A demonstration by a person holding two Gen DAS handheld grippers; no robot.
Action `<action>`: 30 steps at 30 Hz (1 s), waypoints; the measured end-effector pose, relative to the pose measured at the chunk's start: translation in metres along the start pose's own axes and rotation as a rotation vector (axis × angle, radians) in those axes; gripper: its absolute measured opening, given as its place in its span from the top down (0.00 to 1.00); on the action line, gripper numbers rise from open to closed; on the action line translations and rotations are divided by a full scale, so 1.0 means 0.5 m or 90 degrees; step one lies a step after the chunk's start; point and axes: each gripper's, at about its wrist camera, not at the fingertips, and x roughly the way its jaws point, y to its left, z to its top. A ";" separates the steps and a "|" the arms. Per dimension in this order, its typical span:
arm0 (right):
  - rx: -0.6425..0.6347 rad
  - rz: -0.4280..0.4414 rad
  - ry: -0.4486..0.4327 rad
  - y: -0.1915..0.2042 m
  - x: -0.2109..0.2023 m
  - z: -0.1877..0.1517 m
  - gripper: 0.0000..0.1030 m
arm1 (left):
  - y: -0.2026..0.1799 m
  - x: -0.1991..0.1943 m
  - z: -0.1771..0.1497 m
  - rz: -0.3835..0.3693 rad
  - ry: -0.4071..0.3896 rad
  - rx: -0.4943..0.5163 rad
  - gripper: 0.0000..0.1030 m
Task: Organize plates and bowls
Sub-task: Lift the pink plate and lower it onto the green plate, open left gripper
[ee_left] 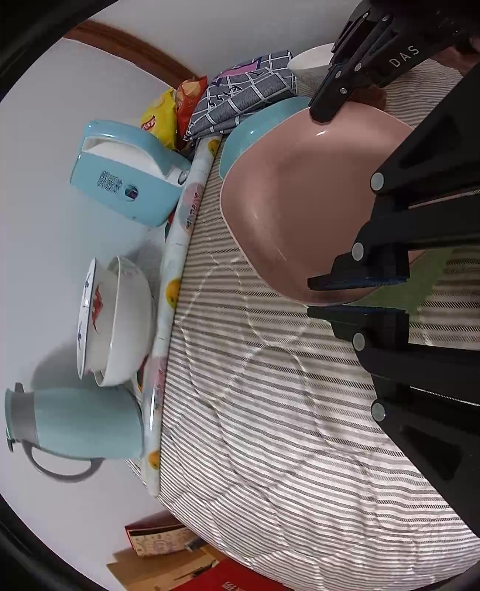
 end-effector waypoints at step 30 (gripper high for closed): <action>-0.025 -0.009 0.020 0.015 0.026 -0.009 0.73 | 0.009 0.001 -0.026 -0.002 0.040 -0.011 0.86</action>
